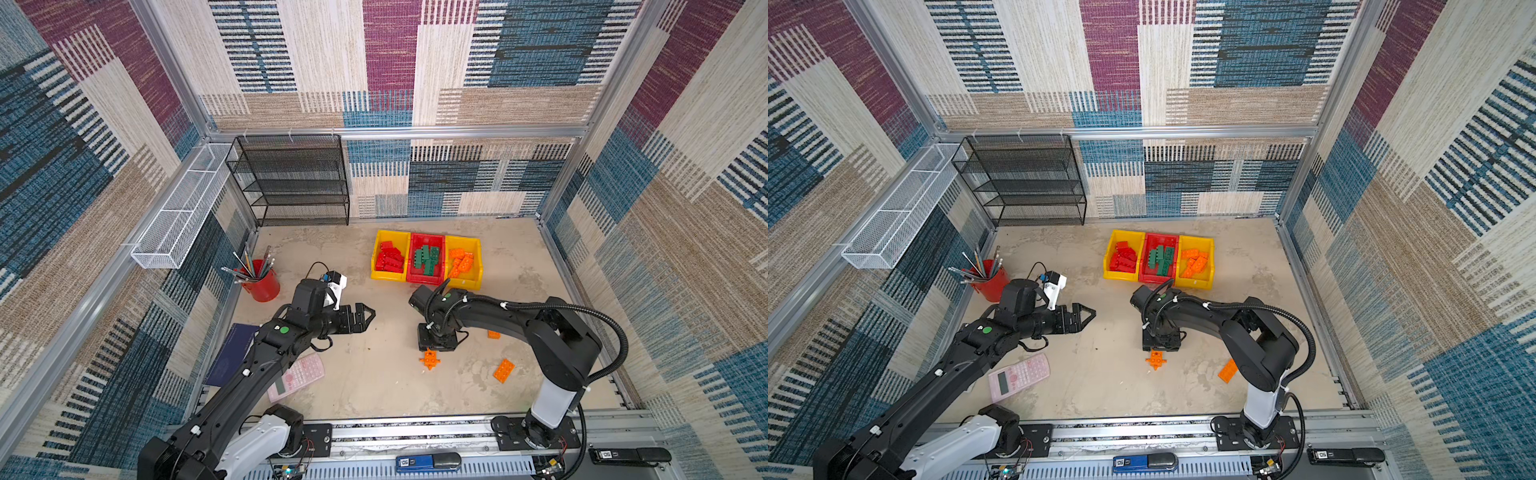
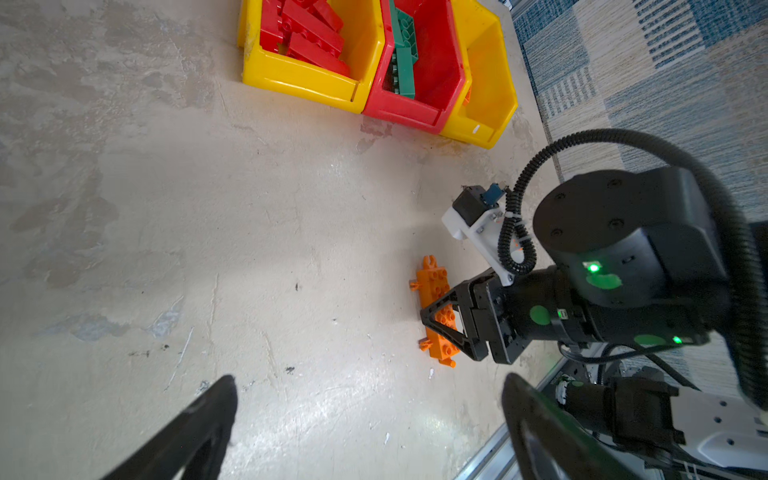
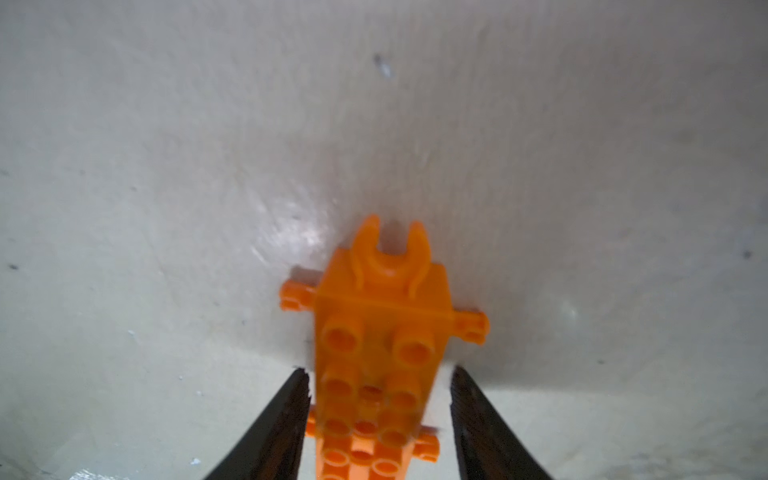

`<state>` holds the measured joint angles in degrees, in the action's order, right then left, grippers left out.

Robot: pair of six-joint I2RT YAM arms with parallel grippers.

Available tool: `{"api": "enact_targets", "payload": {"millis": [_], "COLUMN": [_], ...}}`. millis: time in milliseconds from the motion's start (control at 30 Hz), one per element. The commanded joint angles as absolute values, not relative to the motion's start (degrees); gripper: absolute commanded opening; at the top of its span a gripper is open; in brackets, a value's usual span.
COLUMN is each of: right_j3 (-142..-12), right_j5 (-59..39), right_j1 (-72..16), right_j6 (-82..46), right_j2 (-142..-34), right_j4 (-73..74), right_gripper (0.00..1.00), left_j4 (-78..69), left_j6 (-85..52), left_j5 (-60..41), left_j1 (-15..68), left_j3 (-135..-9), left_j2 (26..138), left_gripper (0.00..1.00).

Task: Sort the legos into containers by color
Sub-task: 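Close the right gripper on the long orange assembly and lift it, then carry the orange assembly over the yellow bin and open the right gripper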

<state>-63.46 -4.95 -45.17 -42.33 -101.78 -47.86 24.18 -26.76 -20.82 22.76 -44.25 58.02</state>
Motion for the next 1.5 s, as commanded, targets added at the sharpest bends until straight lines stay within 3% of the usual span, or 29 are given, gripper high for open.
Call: {"api": "enact_targets", "payload": {"millis": [0, 167, 533, 933, 1100, 1233, 1467], "right_j3": [-62.25, -62.11, -66.32, -71.06, -76.6, -85.26, -108.2], "right_j5": [-4.33, -5.39, -1.85, 2.29, 6.16, 9.55, 12.45], "right_j1": [-45.24, -45.26, -45.09, -43.22, -38.01, -30.53, -20.72], "right_j6": [-43.18, -43.11, -41.76, -41.22, -37.43, -30.34, -20.57], "right_j2": [-101.64, -101.98, -103.88, -102.44, -100.91, -103.02, -117.14], "right_j4": [-48.73, -48.05, -49.75, -52.39, -54.88, -55.12, -56.2], "right_gripper": [0.56, 0.39, 0.29, 0.26, 0.26, 0.28, 0.28], "left_j4": [22.31, 20.37, 18.92, 18.08, 18.18, 18.3, 18.82], "left_j6": [-25.27, -25.22, -24.26, -22.24, -21.15, -20.07, -19.85], "left_j5": [-22.37, -22.68, -23.05, -24.22, -24.53, -25.09, -25.35], "left_j1": [22.76, 22.74, 22.75, 22.73, 22.68, 22.73, 22.73], "left_j3": [-46.1, -46.49, -48.43, -52.21, -54.8, -57.87, -65.45], "left_j2": [59.81, 61.48, 65.2, 70.32, 72.56, 75.32, 80.73], "left_gripper": [1.0, 1.0, 1.0, 1.0, 1.0, 1.0, 1.0]}}
